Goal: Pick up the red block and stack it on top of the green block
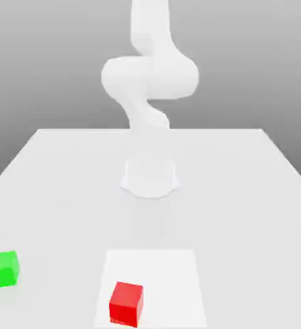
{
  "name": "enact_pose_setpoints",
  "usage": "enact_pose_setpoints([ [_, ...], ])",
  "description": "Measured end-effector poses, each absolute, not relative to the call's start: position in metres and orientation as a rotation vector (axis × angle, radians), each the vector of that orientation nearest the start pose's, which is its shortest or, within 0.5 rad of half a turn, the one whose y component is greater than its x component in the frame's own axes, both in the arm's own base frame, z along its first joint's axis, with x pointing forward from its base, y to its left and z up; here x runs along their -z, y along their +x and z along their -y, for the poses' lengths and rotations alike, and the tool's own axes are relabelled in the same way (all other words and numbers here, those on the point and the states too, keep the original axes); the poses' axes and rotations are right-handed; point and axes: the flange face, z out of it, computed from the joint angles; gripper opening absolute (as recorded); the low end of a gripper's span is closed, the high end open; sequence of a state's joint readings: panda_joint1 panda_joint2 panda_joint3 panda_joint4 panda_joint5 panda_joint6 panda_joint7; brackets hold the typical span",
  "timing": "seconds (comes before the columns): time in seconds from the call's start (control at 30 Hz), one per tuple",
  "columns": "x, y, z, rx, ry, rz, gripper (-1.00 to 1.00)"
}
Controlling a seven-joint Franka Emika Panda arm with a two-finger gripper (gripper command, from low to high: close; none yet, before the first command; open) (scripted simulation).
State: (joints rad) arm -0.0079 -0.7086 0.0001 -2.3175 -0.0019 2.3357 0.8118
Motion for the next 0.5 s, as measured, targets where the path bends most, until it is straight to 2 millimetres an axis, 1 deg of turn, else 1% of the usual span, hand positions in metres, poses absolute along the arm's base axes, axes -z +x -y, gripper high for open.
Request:
enact_pose_setpoints([
  [0.1,-0.622,0.418,0.007,0.840,-2.532,-1.134,0.00],
  [0.23,-0.551,0.456,0.014,0.699,-2.591,-1.207,0.00],
  [0.37,-0.476,0.481,0.021,0.551,-2.643,-1.278,0.00],
  [0.5,-0.398,0.493,0.028,0.399,-2.686,-1.348,0.00],
])
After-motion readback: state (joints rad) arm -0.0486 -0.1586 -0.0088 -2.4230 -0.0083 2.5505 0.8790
